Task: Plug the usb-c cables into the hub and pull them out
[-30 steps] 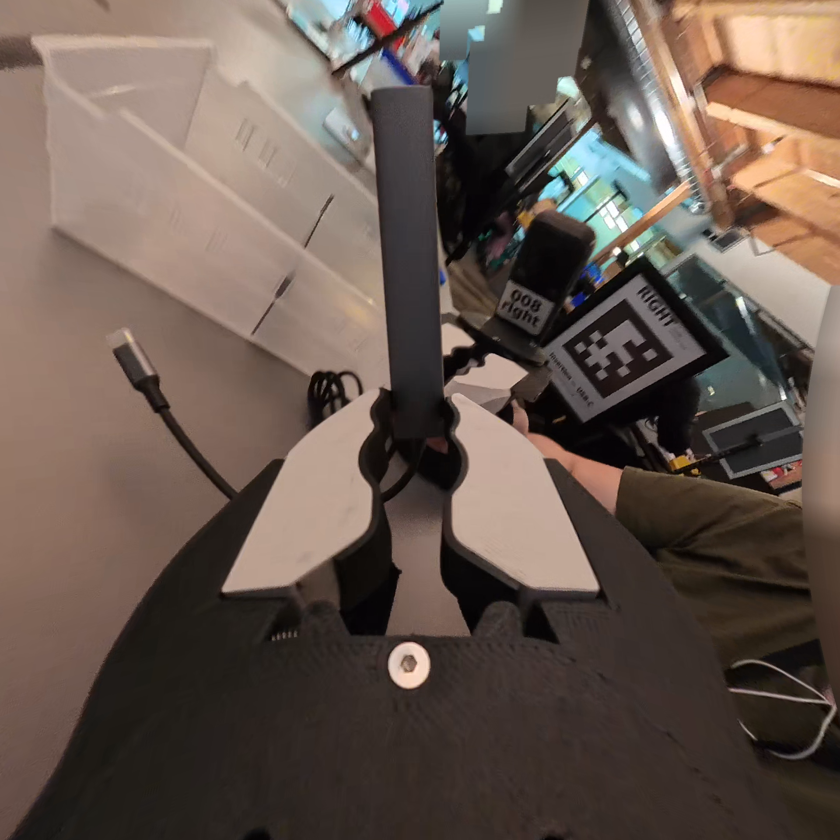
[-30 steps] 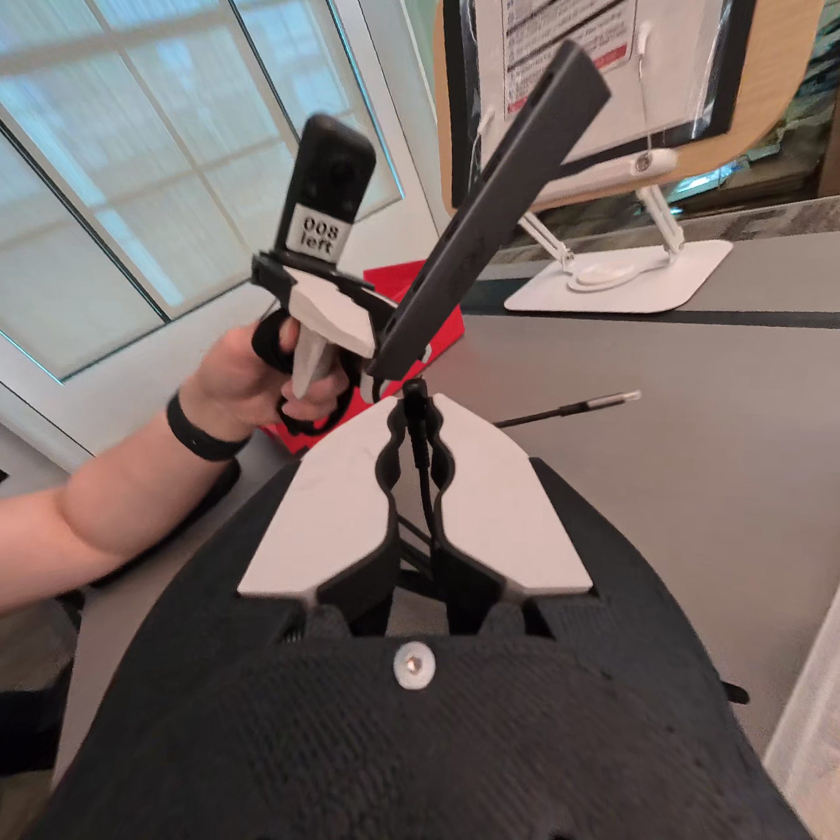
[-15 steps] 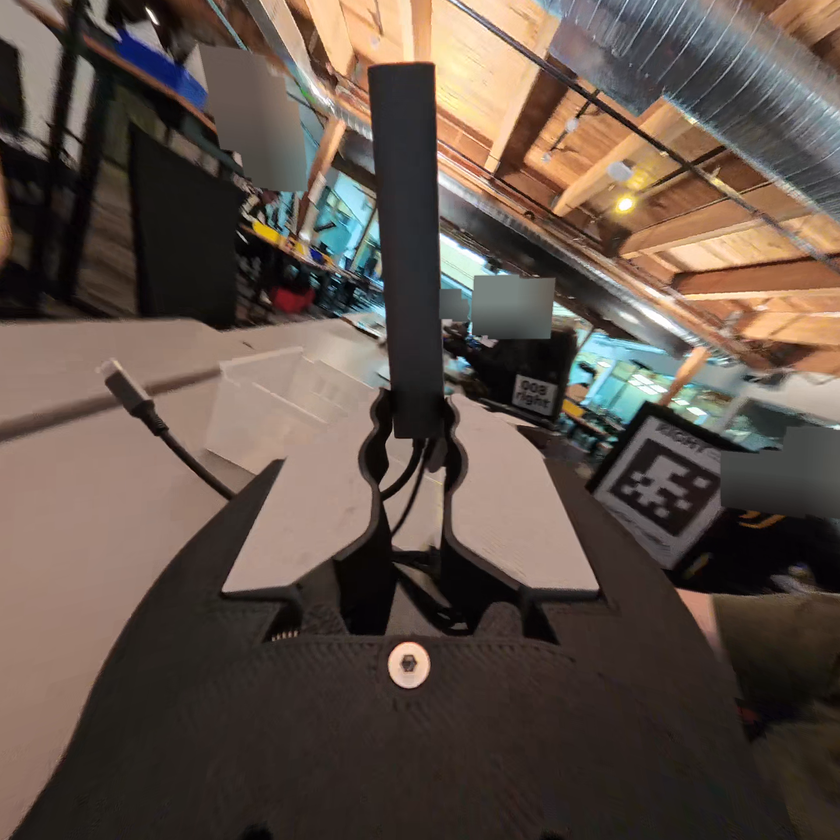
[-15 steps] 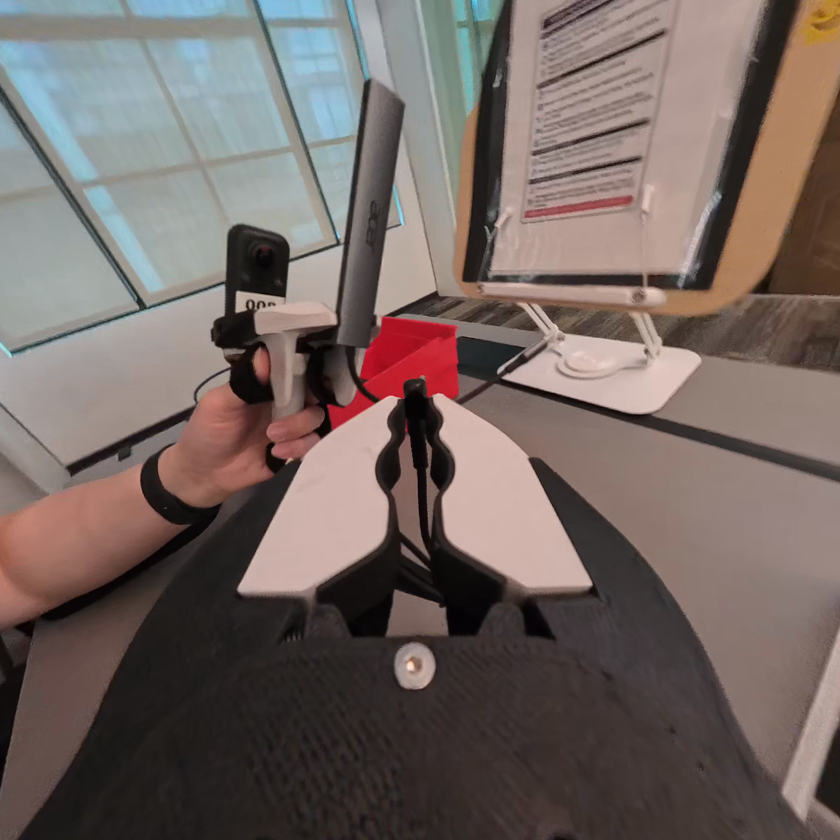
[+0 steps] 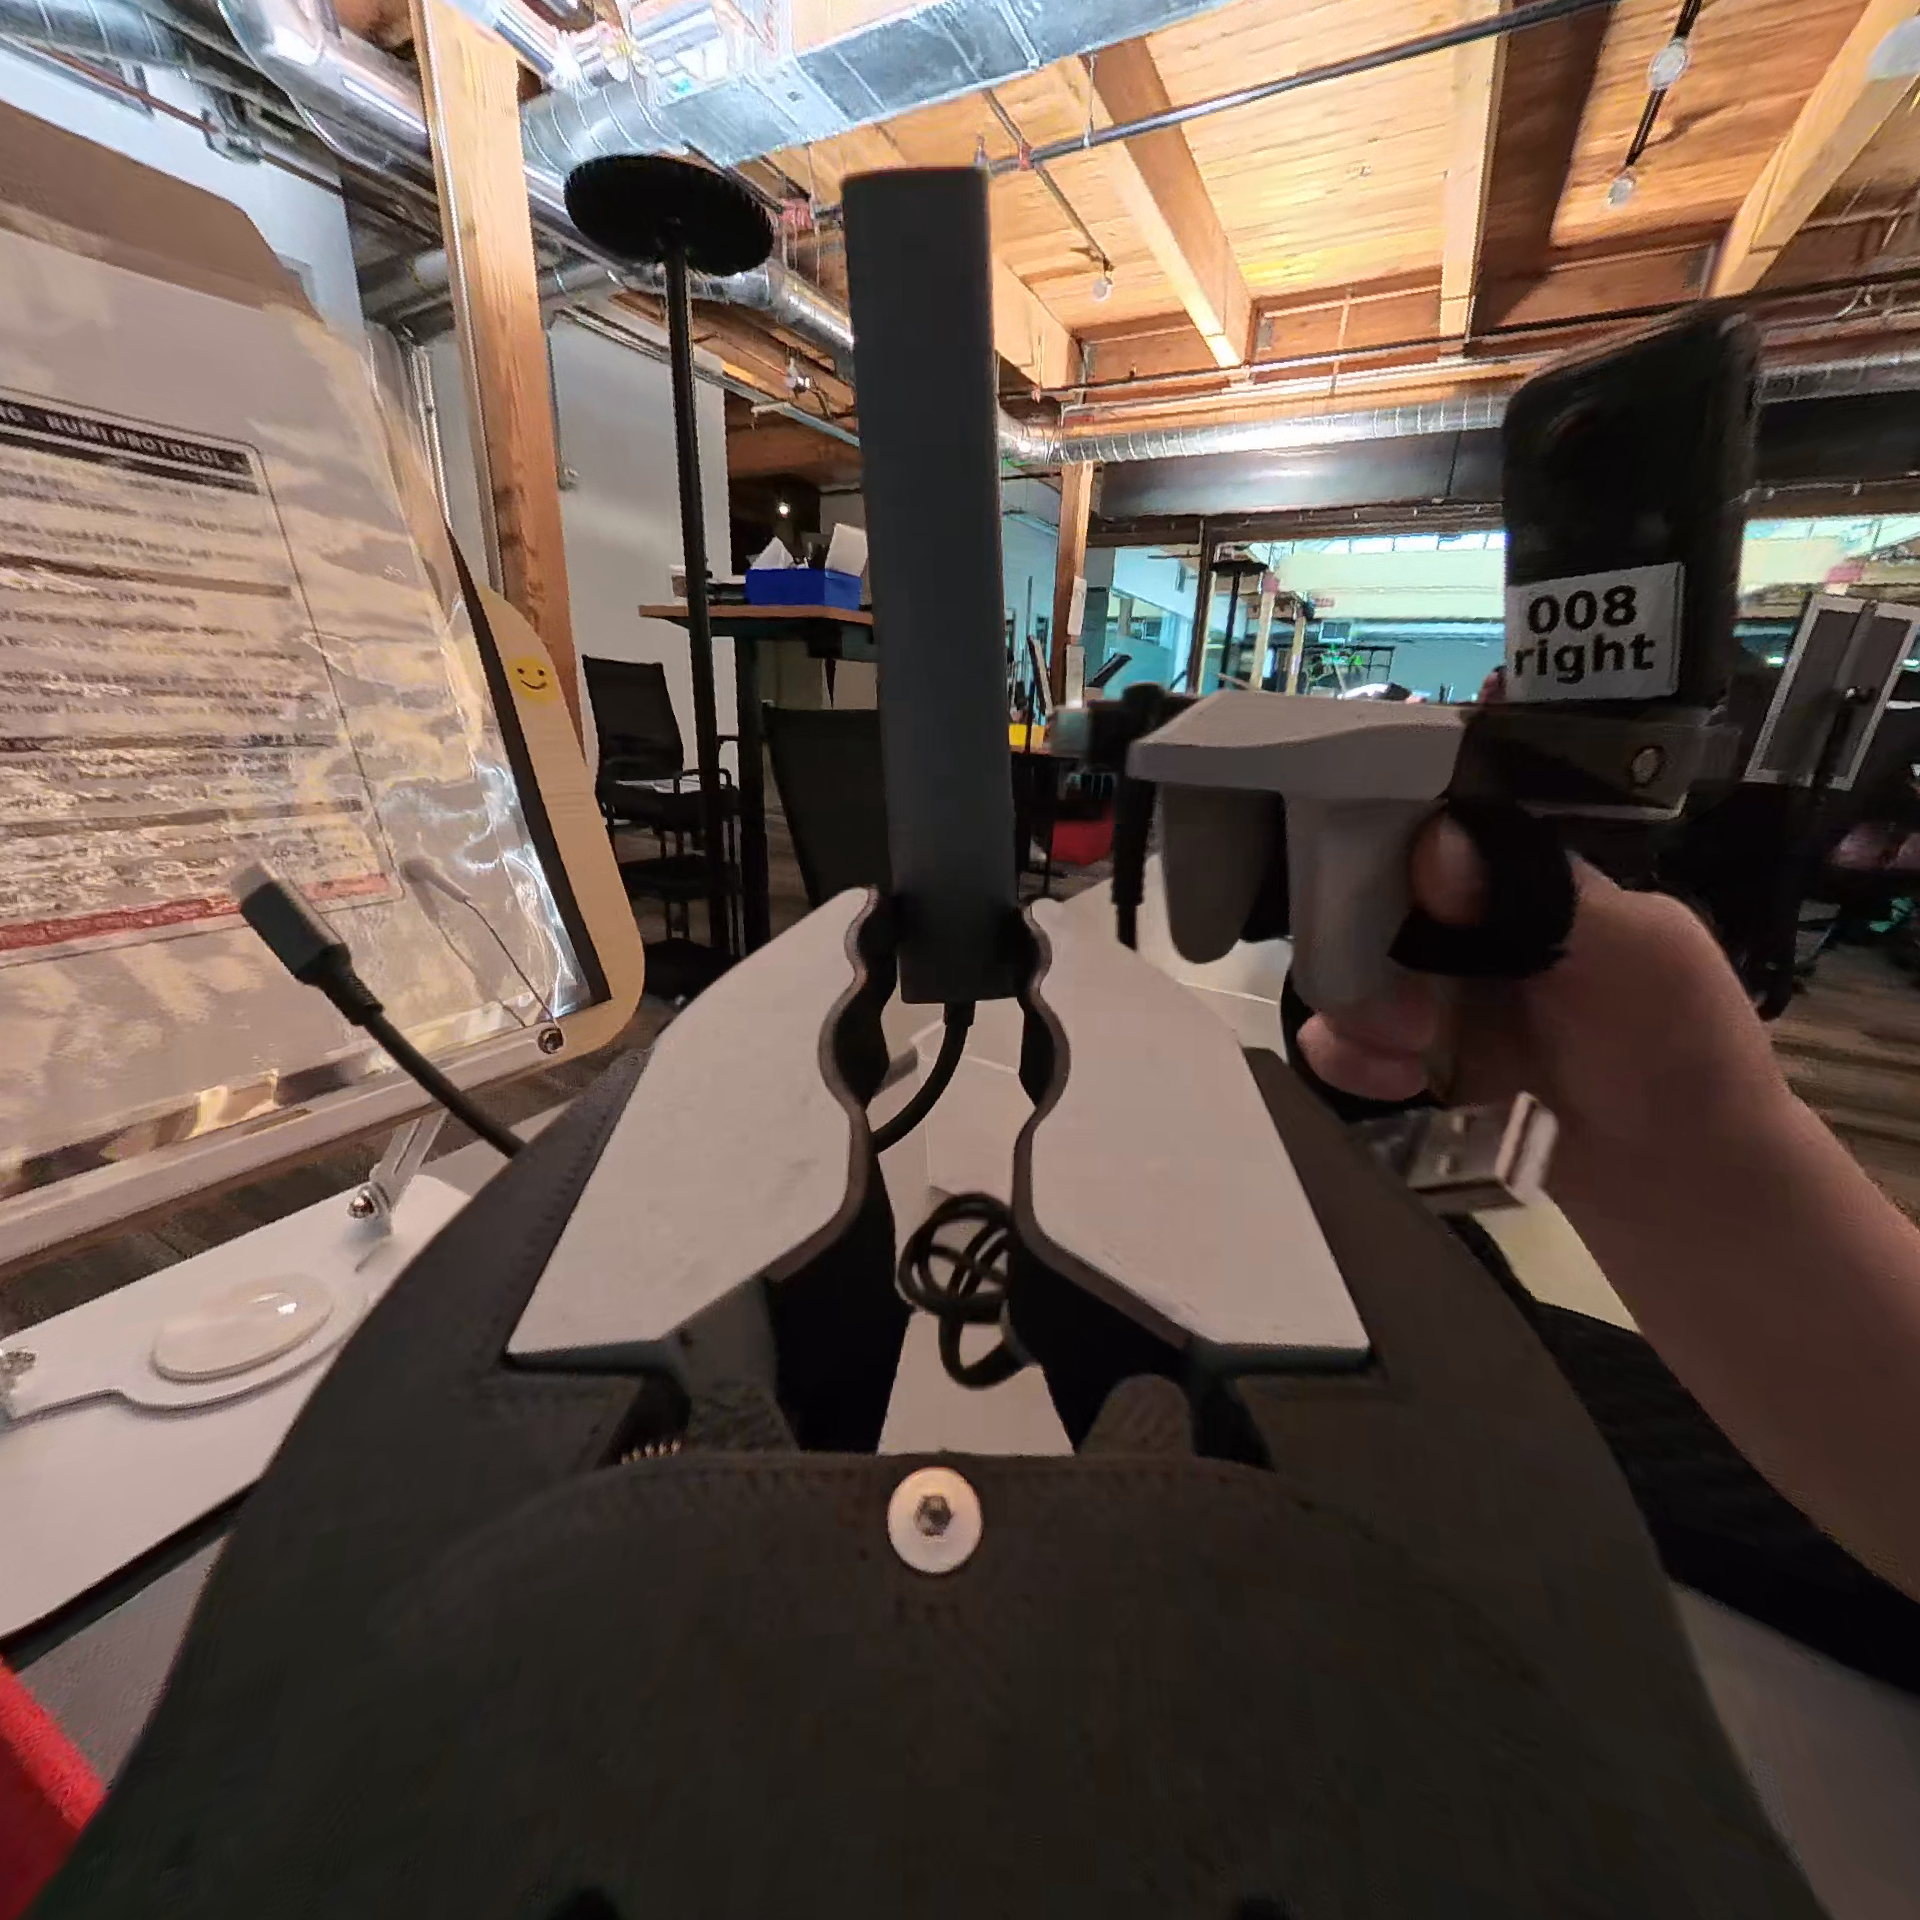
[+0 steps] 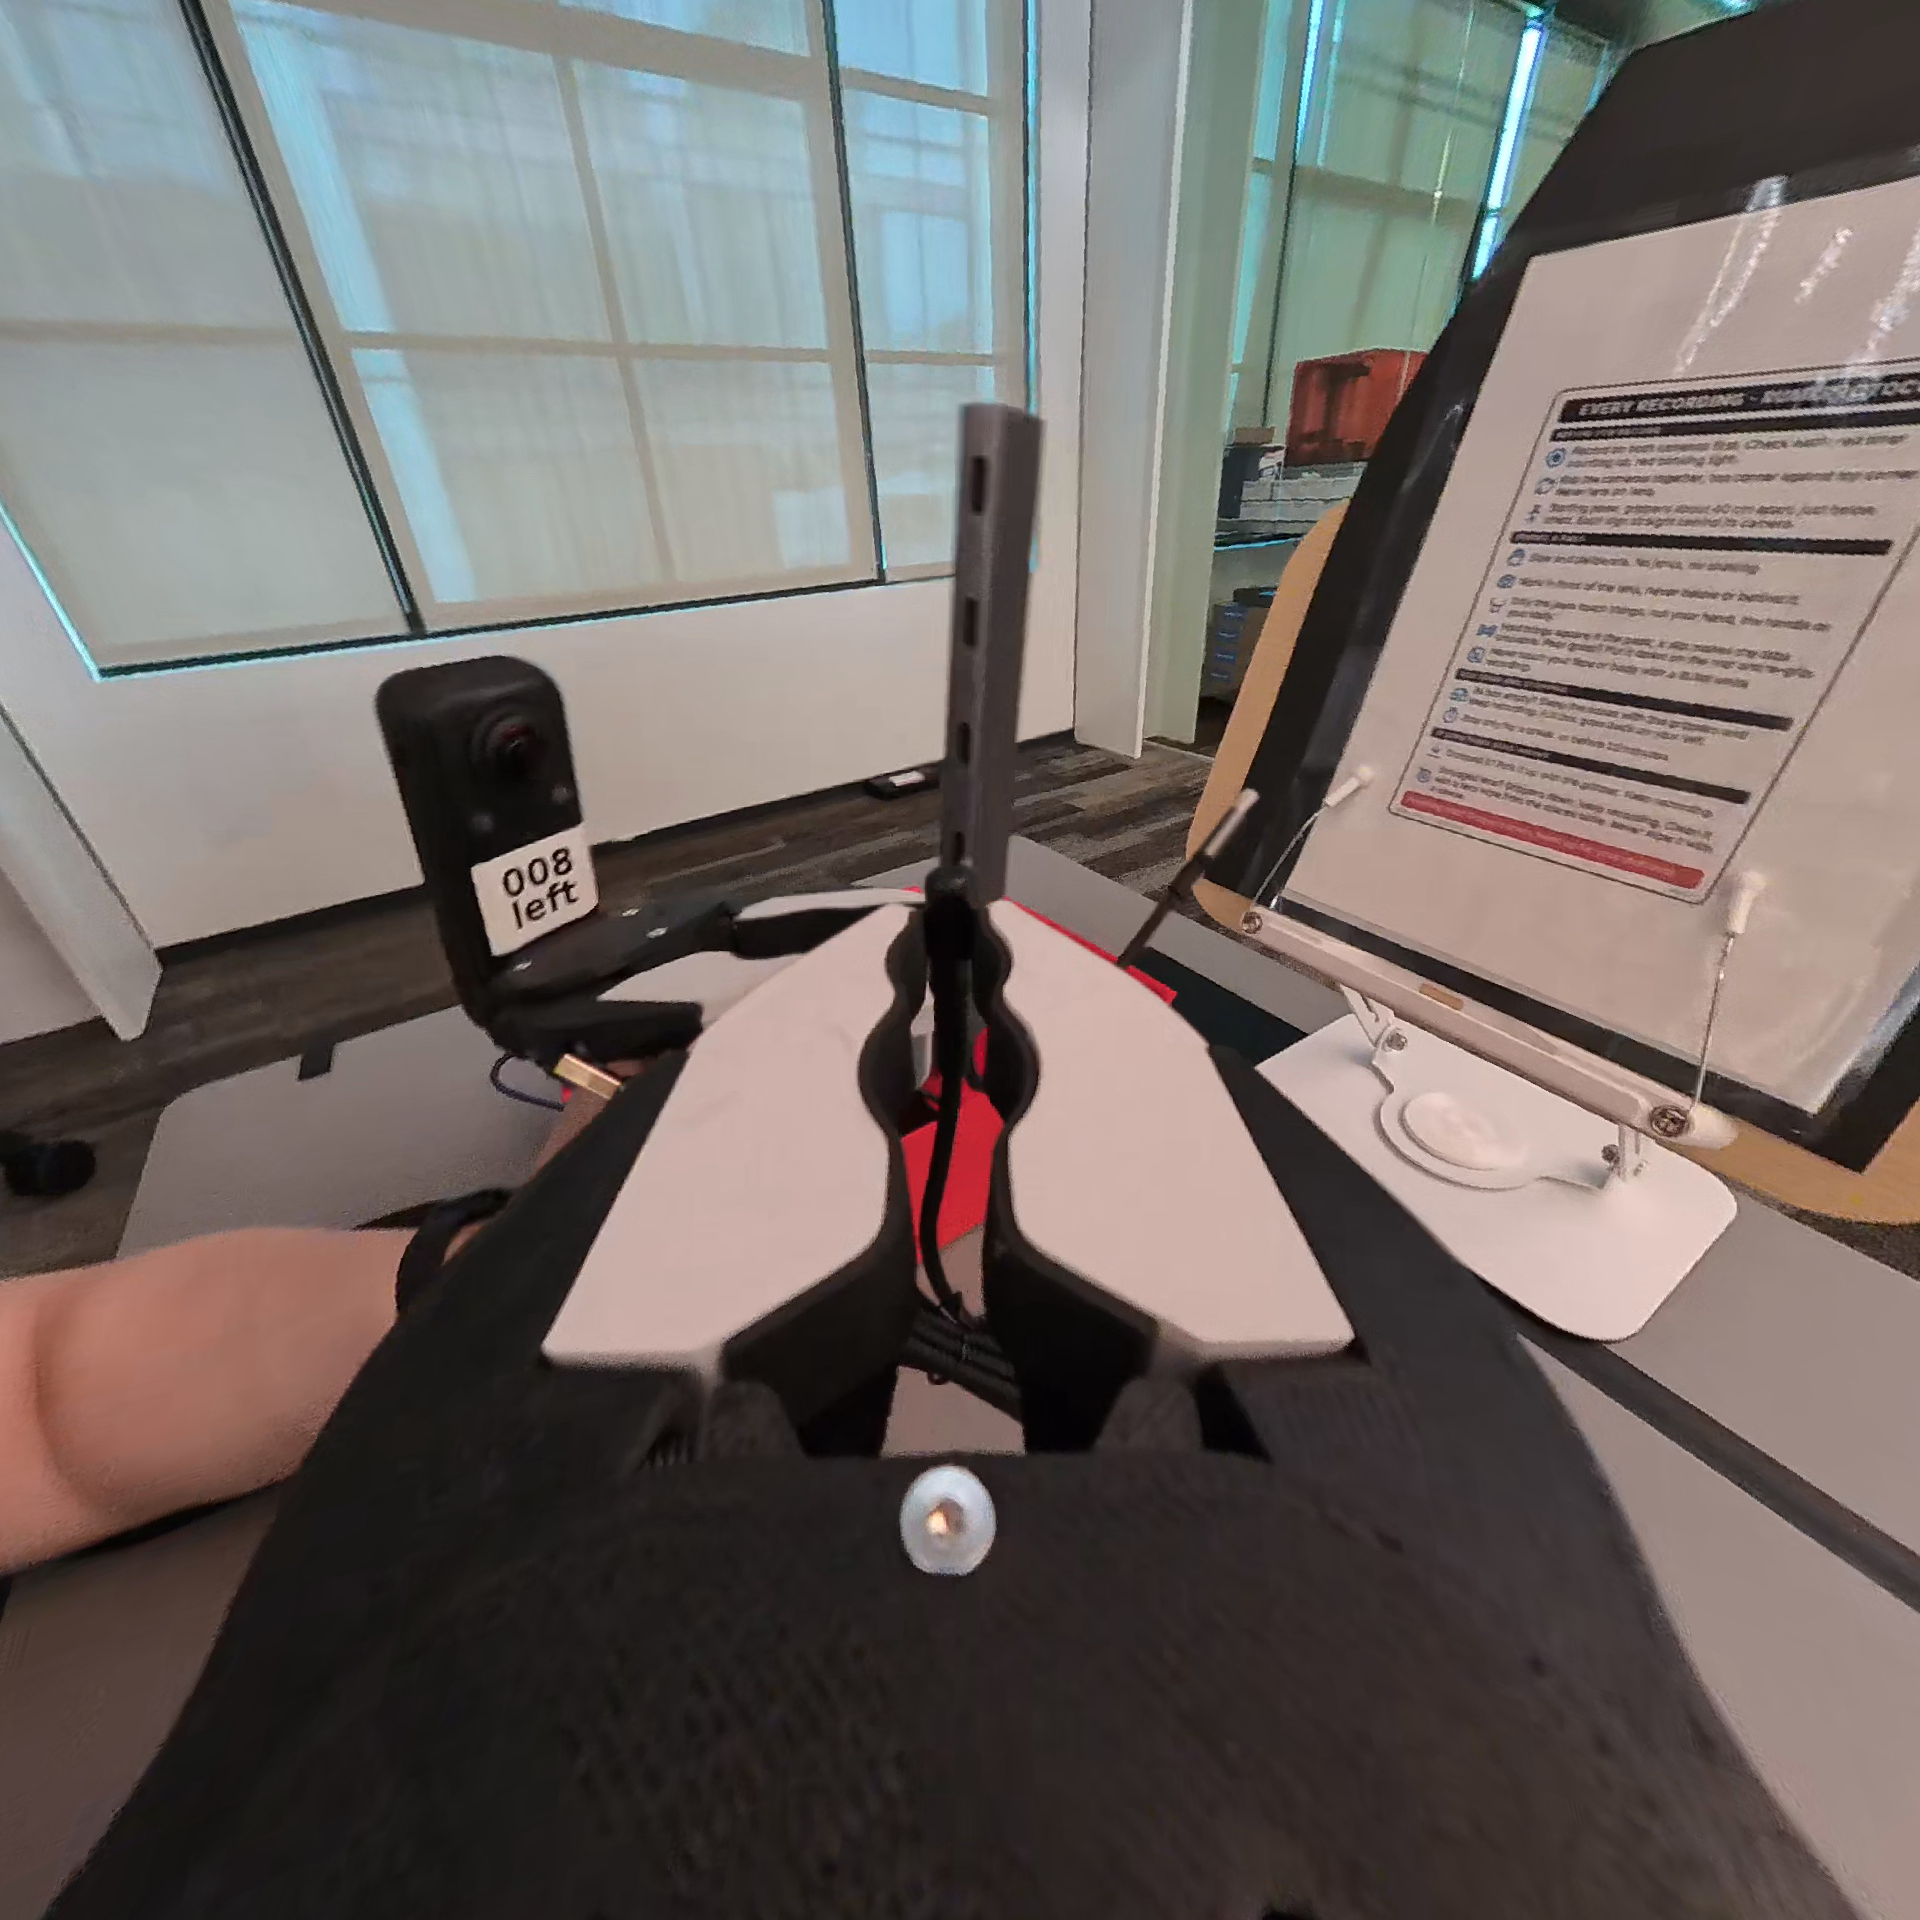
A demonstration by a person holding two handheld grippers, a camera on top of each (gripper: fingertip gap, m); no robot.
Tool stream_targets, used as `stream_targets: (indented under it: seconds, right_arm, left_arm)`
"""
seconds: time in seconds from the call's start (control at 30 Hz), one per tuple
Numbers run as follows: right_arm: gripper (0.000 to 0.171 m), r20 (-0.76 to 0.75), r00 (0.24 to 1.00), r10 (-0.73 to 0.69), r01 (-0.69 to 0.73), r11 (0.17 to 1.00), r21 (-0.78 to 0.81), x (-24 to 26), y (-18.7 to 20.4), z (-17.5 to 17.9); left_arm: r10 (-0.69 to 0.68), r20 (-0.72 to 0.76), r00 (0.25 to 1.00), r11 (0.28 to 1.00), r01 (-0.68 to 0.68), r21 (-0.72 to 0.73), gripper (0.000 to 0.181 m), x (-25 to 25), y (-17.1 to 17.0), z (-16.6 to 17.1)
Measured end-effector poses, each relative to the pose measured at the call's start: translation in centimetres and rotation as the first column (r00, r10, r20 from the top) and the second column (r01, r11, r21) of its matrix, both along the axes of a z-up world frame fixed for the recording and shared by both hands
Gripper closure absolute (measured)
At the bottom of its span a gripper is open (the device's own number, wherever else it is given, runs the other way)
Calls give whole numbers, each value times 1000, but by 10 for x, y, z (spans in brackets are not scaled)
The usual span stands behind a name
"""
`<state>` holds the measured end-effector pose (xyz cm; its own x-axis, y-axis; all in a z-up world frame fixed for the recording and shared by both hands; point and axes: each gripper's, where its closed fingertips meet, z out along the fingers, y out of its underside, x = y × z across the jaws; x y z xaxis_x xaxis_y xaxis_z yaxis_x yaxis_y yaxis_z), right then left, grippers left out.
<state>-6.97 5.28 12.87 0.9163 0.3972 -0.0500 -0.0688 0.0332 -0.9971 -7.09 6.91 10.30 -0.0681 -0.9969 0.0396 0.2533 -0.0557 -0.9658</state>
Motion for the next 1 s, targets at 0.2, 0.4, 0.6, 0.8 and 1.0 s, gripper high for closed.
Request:
stream_targets:
  seconds: [0.2, 0.4, 0.6, 0.8, 1.0]
  right_arm:
    - [163, -31, 999, 20, -19, 1000, 18, 0, -1, -5]
    - [162, -22, 1000, -1, 2, 999, 35, 6, -5, -2]
    - [162, -24, 1000, 9, -9, 1000, 22, 4, -6, -4]
    - [162, -24, 1000, -4, 5, 999, 35, 5, -8, -2]
    - [162, -54, 998, 14, -14, 1000, 7, 3, -7, -5]
  left_arm:
    - [1, -7, 1000, 1000, -1, 23, 160, 7, -7, -1]
    - [8, -15, 1000, 999, -7, 50, 160, 11, -12, -3]
    - [13, -26, 1000, 999, -12, 53, 160, 12, -13, -4]
    - [15, -18, 1000, 997, -13, 72, 160, 11, -15, -3]
    - [78, -39, 996, 984, -70, 166, 160, 11, -13, -5]
